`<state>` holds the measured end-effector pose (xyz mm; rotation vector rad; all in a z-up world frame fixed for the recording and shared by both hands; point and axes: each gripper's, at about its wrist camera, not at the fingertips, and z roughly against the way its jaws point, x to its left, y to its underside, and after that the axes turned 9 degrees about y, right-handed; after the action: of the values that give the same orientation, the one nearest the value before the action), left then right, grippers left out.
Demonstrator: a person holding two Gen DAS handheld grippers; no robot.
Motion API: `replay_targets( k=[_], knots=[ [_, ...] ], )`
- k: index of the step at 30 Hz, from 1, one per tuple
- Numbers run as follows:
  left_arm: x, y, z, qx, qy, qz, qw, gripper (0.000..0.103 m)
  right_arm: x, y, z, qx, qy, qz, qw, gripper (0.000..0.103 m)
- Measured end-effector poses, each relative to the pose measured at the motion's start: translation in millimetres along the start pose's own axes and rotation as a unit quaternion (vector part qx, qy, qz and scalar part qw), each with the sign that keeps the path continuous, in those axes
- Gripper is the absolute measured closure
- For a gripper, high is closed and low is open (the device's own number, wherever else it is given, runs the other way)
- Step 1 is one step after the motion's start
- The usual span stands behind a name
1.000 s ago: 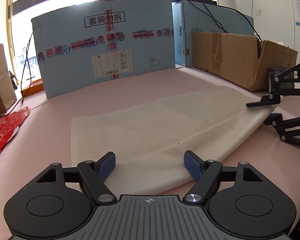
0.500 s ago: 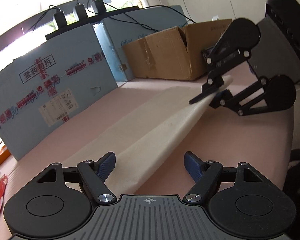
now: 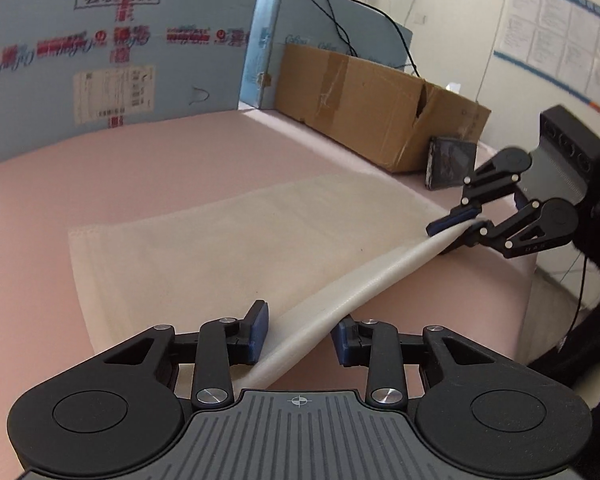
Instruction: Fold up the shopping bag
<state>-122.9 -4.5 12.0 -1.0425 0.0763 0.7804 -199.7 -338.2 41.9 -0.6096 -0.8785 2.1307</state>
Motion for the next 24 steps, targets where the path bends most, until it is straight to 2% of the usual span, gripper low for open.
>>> replay_targets(
  k=[2, 4, 7, 11, 14, 16, 19, 22, 24],
  knots=[
    [17.0, 5.5, 7.1, -0.021, 0.028, 0.051, 0.9981, 0.071, -28.4, 10.5, 3.5, 0.002, -0.043, -0.081, 0.996, 0.085],
    [30.3, 10.8, 12.9, -0.039, 0.051, 0.092, 0.9937, 0.071, -52.0, 23.9, 6.3, -0.003, -0.081, -0.158, 0.984, 0.085],
    [42.3, 17.7, 18.9, -0.058, 0.071, 0.132, 0.987, 0.07, -69.8, 39.9, 8.3, -0.014, -0.104, -0.233, 0.967, 0.085],
    [43.5, 20.3, 28.0, -0.067, 0.054, 0.14, 0.9864, 0.07, -82.6, 55.0, 6.1, -0.028, -0.124, -0.309, 0.943, 0.086],
    [37.3, 16.4, 35.5, -0.06, 0.01, 0.117, 0.9913, 0.07, -85.6, 49.3, 1.1, -0.027, -0.104, -0.321, 0.941, 0.086],
    [33.0, 12.5, 39.7, -0.055, -0.011, 0.105, 0.9929, 0.07, -81.5, 42.2, 6.1, -0.029, -0.078, -0.311, 0.947, 0.086],
    [32.1, 7.7, 40.8, -0.053, -0.018, 0.095, 0.9939, 0.072, -81.3, 33.7, 10.4, -0.036, -0.066, -0.311, 0.947, 0.085],
    [35.3, 7.8, 35.8, -0.041, -0.027, 0.095, 0.9943, 0.076, -83.2, 29.4, 9.2, -0.024, -0.04, -0.328, 0.943, 0.086],
    [35.2, 7.8, 33.3, -0.038, -0.037, 0.089, 0.9946, 0.079, -83.6, 28.2, 3.6, -0.002, -0.01, -0.35, 0.937, 0.087]
  ],
)
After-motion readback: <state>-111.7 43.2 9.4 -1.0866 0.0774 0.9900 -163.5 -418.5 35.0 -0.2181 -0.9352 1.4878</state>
